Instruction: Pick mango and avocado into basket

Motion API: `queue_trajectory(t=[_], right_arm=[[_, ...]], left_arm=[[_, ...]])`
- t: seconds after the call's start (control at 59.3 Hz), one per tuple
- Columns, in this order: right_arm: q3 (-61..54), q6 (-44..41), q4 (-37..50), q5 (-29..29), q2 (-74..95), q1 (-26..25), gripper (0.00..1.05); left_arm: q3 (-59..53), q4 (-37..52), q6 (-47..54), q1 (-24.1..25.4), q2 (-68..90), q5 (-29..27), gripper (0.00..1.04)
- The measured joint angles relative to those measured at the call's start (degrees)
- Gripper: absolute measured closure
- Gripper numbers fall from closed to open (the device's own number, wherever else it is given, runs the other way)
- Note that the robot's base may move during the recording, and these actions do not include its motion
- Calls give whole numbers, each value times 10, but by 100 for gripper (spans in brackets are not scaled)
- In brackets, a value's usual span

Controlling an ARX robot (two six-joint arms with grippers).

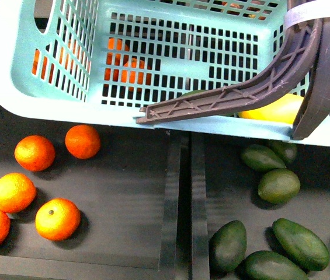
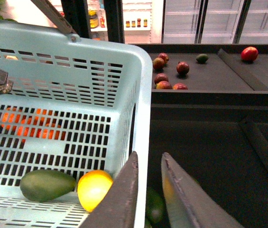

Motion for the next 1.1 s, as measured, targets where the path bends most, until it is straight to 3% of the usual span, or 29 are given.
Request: queue_trajectory(t=[0.051, 0.236, 0.304, 0.405, 1.096], right_arm=[[-8, -3, 0, -5, -9, -7, 103], [-36, -3, -5, -35, -43, -33, 103], [-45, -3, -10, -80, -57, -68, 103], [-57, -3, -16, -85, -76, -90, 103], [-98, -4, -62, -90, -180, -93, 103]], left_arm=[[0, 0, 0, 0, 0, 0, 98], [0, 0, 0, 0, 0, -1, 98], [0, 0, 0, 0, 0, -4, 98], [0, 0, 1, 0, 0, -5, 98], [0, 0, 1, 0, 0, -3, 98]])
